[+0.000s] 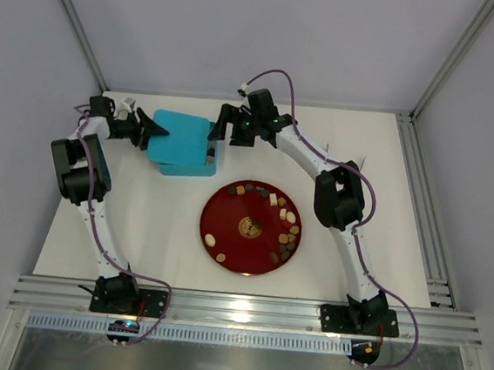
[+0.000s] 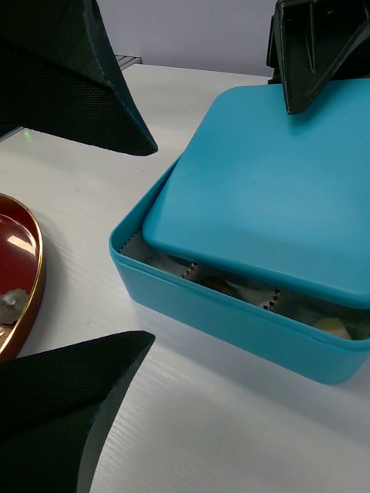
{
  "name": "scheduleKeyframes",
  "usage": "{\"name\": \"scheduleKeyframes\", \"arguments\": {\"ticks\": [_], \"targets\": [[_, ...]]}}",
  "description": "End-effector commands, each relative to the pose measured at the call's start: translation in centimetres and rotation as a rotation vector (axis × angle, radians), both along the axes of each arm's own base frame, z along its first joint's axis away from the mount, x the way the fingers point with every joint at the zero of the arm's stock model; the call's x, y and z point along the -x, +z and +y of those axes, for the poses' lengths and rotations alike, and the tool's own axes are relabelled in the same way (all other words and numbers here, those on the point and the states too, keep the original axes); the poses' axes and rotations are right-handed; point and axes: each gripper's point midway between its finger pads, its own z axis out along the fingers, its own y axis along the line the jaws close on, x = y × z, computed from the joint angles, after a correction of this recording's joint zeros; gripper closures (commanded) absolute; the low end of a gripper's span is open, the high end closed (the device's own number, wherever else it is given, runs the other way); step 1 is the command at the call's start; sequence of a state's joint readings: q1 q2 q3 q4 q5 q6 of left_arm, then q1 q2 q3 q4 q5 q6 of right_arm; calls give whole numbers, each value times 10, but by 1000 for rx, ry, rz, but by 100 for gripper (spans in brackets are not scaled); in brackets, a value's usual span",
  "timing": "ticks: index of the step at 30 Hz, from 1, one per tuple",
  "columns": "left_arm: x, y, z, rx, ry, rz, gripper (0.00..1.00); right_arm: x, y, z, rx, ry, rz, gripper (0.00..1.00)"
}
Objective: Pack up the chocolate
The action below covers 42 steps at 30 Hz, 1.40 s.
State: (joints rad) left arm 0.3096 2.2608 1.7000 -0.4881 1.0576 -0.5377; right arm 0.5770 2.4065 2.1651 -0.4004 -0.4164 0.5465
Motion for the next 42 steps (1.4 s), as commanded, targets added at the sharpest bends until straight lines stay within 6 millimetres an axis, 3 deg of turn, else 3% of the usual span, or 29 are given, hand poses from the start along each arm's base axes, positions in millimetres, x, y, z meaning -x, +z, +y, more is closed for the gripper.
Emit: {"name": "scheduleKeyframes", "arguments": {"ticks": [1,10,23,31,42], "targets": [[-2,21,18,-72,37,-42,50,-1,1,3,8,10,-29,6],[-2,29,20,-44,39,-50,56,1,-1,9,11,12,-31,7],[3,1,17,-16,34,14,61,-1,-16,11,53,-20,-29,16],[6,-22,6,-16,15,63,62,-2,-21,16,93,-46,-49,21],[10,-35,1,-14,6,92,63,-6,-26,16,169,-91,-95,31]]}}
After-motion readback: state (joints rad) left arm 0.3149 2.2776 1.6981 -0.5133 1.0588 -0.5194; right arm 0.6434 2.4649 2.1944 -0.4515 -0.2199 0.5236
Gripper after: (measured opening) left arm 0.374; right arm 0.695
